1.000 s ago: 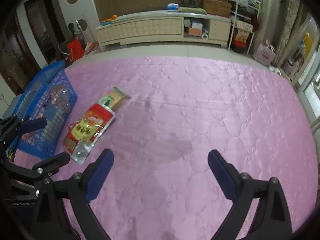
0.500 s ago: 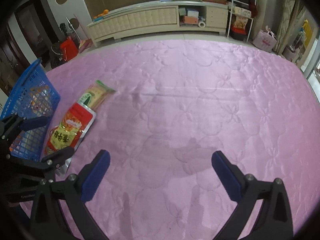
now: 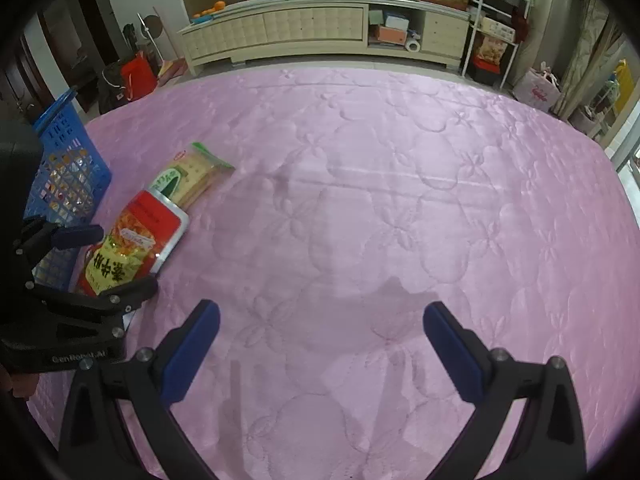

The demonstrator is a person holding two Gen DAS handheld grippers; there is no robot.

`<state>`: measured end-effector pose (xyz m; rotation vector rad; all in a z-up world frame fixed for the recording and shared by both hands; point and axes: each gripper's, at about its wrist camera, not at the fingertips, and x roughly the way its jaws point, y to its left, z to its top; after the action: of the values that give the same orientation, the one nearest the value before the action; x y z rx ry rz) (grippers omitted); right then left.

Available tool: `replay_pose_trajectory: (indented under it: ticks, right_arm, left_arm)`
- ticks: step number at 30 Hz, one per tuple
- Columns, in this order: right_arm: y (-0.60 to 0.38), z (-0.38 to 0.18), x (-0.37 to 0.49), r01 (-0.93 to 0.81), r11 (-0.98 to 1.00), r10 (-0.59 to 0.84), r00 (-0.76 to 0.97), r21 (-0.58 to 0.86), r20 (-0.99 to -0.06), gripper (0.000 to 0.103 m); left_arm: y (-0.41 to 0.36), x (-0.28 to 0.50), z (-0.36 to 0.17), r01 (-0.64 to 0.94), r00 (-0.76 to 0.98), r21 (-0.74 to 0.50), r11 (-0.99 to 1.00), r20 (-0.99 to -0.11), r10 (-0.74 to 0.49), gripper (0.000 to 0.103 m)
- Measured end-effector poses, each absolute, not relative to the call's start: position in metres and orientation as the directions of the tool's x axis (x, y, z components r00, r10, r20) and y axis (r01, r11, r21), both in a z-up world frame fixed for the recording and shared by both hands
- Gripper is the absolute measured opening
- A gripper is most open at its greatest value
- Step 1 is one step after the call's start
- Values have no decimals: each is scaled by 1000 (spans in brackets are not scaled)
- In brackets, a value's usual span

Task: Organize snacks
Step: 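Close the left tool on the noodle pouch and lift it, then carry the noodle pouch over the basket with the left tool while the right tool reaches the small red packet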

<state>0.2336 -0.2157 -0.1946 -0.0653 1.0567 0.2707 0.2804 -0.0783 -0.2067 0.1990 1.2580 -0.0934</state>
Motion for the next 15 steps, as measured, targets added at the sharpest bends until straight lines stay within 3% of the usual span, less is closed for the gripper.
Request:
replay_pose_trajectory:
  ticks: [3,8,12,15]
  right_arm:
    - [-217,-197,235,-247,965,190,448,83,-874,103]
    - [-216,-196,235,-248,964,199,440,94,-876,103]
    - [-217,-194,233,-247,963,211,434,110,-876,103]
    - [-218,-193,233,-247,962,216,430,116,-876,103]
  left_arm:
    - [-78,276,-206,172,293,57,983,-956,4,64]
    - [-94,261,-202,210,300,62,976,-954,-4,54]
    - [-102,251,-194,210,320,73,975,-947,2,41]
    - [-101,245,-189,210,330,66,975,-944,-7,39]
